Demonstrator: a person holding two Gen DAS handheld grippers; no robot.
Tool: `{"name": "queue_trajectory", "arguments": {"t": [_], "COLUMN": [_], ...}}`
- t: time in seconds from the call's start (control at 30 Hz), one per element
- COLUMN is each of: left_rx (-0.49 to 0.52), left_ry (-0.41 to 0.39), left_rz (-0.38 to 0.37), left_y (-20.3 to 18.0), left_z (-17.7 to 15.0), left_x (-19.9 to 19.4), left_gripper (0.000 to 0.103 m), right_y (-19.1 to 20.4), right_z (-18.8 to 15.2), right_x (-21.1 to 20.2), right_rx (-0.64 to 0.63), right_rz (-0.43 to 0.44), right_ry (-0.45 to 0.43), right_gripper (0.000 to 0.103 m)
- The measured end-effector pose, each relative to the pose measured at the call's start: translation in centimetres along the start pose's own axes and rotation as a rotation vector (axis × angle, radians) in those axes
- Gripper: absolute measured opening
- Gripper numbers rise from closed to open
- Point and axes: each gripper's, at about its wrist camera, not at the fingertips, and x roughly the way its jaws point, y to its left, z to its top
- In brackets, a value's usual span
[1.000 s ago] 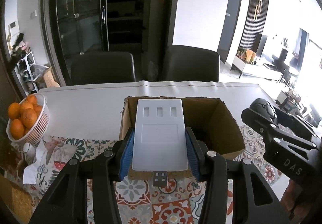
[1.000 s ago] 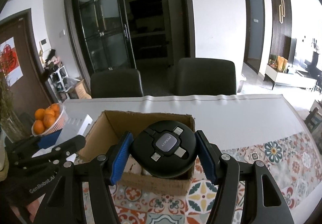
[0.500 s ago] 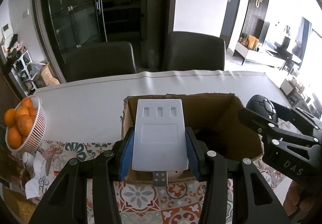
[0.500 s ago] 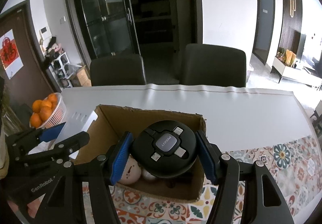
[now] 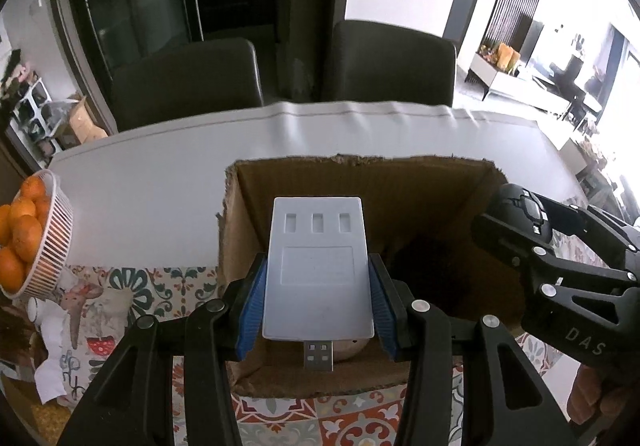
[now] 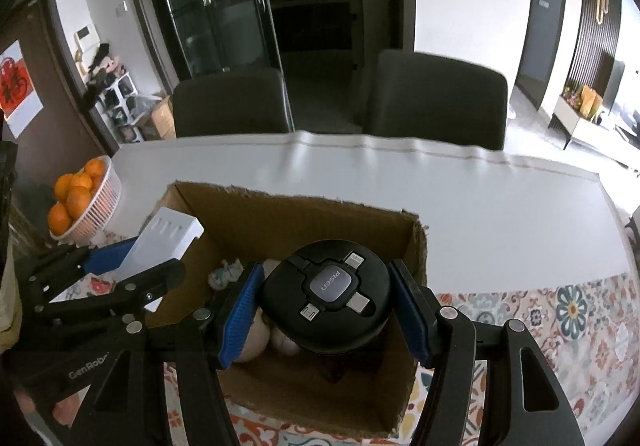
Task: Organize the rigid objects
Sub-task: 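Lift the power bank and black puck and carry both over the box, then open both tools to drop the power bank and puck into the box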
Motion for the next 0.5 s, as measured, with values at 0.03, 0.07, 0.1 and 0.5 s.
{"name": "queue_trajectory", "arguments": {"t": [0.03,0.07,0.1,0.5], "left_rx": [-0.001,-0.003,-0.004,-0.005], "left_ry": [0.01,0.021,0.029,0.105], "left_rz": [-0.006,-0.01,-0.007,-0.014], "left_y": [0.0,0.1,0.1,0.3], "left_z": [0.0,0.0,0.0,-0.3], "left_x": [0.3,0.6,0.8,2.9], "left_gripper": [0.047,0.047,0.047,0.047], "right_y": [-0.1,-0.2,-0.2,-0.3], "right_z": [0.0,-0.1,-0.2,-0.5], "right_x": [0.3,0.7,1.0,3.1], "right_rx": [0.002,0.005,0.004,-0.014], "right_rz": [0.004,0.007,0.01,-0.004], "right_ry": [0.011,0.024,0.033,0.107], "right_gripper": [0.064,0.064,0.064,0.064]}}
